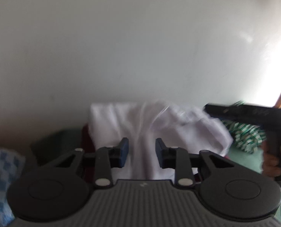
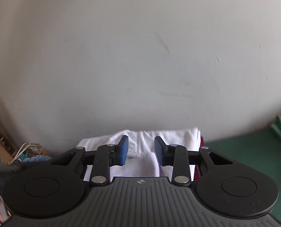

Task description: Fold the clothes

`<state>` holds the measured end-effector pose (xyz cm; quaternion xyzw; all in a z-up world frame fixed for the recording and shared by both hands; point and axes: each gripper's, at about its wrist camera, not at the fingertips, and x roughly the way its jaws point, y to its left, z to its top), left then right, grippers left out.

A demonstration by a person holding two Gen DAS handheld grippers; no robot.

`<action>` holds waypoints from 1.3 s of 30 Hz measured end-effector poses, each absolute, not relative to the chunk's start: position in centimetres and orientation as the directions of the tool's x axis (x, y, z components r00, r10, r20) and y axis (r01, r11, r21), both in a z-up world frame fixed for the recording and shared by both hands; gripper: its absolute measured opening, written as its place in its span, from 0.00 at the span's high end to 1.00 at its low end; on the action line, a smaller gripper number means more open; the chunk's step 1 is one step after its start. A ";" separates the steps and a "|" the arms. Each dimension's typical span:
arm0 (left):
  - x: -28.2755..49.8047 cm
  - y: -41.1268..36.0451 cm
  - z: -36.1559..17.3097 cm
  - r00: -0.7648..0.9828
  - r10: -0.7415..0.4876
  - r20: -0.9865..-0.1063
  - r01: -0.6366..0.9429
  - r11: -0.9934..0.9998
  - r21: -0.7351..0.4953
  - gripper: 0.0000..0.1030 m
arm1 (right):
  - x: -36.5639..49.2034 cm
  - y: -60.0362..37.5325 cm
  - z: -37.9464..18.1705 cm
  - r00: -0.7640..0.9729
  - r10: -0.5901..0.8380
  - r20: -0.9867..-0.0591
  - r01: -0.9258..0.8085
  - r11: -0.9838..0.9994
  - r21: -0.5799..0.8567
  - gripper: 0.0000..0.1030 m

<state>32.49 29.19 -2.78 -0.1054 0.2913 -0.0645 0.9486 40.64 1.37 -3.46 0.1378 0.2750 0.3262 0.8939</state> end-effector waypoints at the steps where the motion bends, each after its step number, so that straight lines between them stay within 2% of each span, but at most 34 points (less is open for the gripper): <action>1: 32.5 29.7 -3.5 0.825 -0.179 -0.536 0.053 0.969 -0.242 0.67 | 40.9 1.2 -4.3 0.633 0.653 -0.416 -0.488 0.754 0.440 0.67; 4: 33.1 31.1 -4.6 0.822 -0.227 -0.521 0.055 0.944 -0.325 0.66 | 42.1 0.2 -7.4 0.616 0.645 -0.451 -0.404 0.751 0.522 0.83; 6: 33.4 31.0 -4.8 0.821 -0.222 -0.526 0.064 0.951 -0.301 0.66 | 42.6 -0.4 -9.4 0.618 0.654 -0.437 -0.364 0.730 0.578 0.87; 9: 33.7 30.5 -4.3 0.814 -0.210 -0.542 0.068 0.960 -0.270 0.65 | 42.6 -0.3 -9.9 0.634 0.647 -0.423 -0.364 0.733 0.574 0.88; 12: 33.0 29.7 -3.2 0.808 -0.208 -0.551 0.074 0.964 -0.255 0.66 | 42.3 -0.8 -7.6 0.644 0.645 -0.411 -0.332 0.720 0.609 0.87; 13: 32.5 29.4 -2.1 0.817 -0.204 -0.540 0.082 0.967 -0.242 0.67 | 41.9 -1.1 -6.8 0.647 0.647 -0.404 -0.332 0.716 0.614 0.80; 14: 31.6 29.0 -1.4 0.831 -0.204 -0.518 0.097 0.969 -0.227 0.66 | 41.1 -1.5 -6.3 0.645 0.654 -0.395 -0.356 0.715 0.602 0.78; 17: 29.6 28.3 -0.5 0.848 -0.226 -0.479 0.143 0.968 -0.204 0.52 | 38.7 -2.7 -5.2 0.630 0.681 -0.374 -0.426 0.706 0.566 0.77; 19: 29.8 27.8 -1.0 0.834 -0.217 -0.508 0.143 0.973 -0.182 0.52 | 37.5 -2.4 -5.7 0.590 0.704 -0.396 -0.459 0.696 0.553 0.77; 22: 30.5 27.5 -2.3 0.810 -0.191 -0.554 0.124 0.980 -0.157 0.53 | 36.0 -1.7 -6.8 0.578 0.682 -0.448 -0.509 0.730 0.455 0.73; 25: 31.0 28.0 -3.0 0.801 -0.201 -0.564 0.120 0.977 -0.177 0.51 | 36.2 -2.1 -7.7 0.578 0.640 -0.507 -0.524 0.767 0.371 0.88; 28: 31.2 28.0 -3.2 0.797 -0.197 -0.571 0.126 0.979 -0.162 0.49 | 37.7 -3.6 -7.4 0.557 0.645 -0.524 -0.529 0.761 0.375 0.90; 31: 30.7 27.6 -2.5 0.792 -0.183 -0.582 0.120 0.982 -0.147 0.49 | 38.1 -3.7 -7.2 0.539 0.644 -0.544 -0.504 0.763 0.404 0.87; 32: 30.2 27.4 -2.0 0.795 -0.179 -0.579 0.117 0.983 -0.144 0.49 | 38.2 -4.0 -6.3 0.534 0.642 -0.550 -0.477 0.766 0.431 0.81; 33: 29.5 27.1 -1.6 0.801 -0.170 -0.573 0.110 0.984 -0.138 0.45 | 37.6 -4.7 -4.8 0.540 0.643 -0.542 -0.456 0.765 0.454 0.77; 34: 28.8 26.9 -1.1 0.808 -0.152 -0.569 0.097 0.987 -0.126 0.41 | 37.2 -5.3 -4.3 0.562 0.641 -0.523 -0.441 0.767 0.465 0.63; 35: 28.0 26.4 -0.7 0.812 -0.124 -0.570 0.077 0.991 -0.105 0.30 | 37.1 -5.8 -4.1 0.587 0.614 -0.527 -0.421 0.788 0.448 0.45; 36: 27.1 25.6 -0.5 0.813 -0.095 -0.575 0.058 0.995 -0.082 0.22 | 36.7 -5.9 -3.9 0.608 0.560 -0.563 -0.390 0.828 0.403 0.39; 38: 25.1 23.8 -0.2 0.813 -0.058 -0.580 0.033 0.998 -0.054 0.22 | 35.1 -6.4 -3.0 0.633 0.521 -0.572 -0.384 0.854 0.352 0.50; 39: 23.7 22.9 -0.1 0.812 -0.053 -0.582 0.022 0.998 -0.060 0.19 | 33.8 -6.8 -2.5 0.641 0.524 -0.561 -0.395 0.852 0.344 0.51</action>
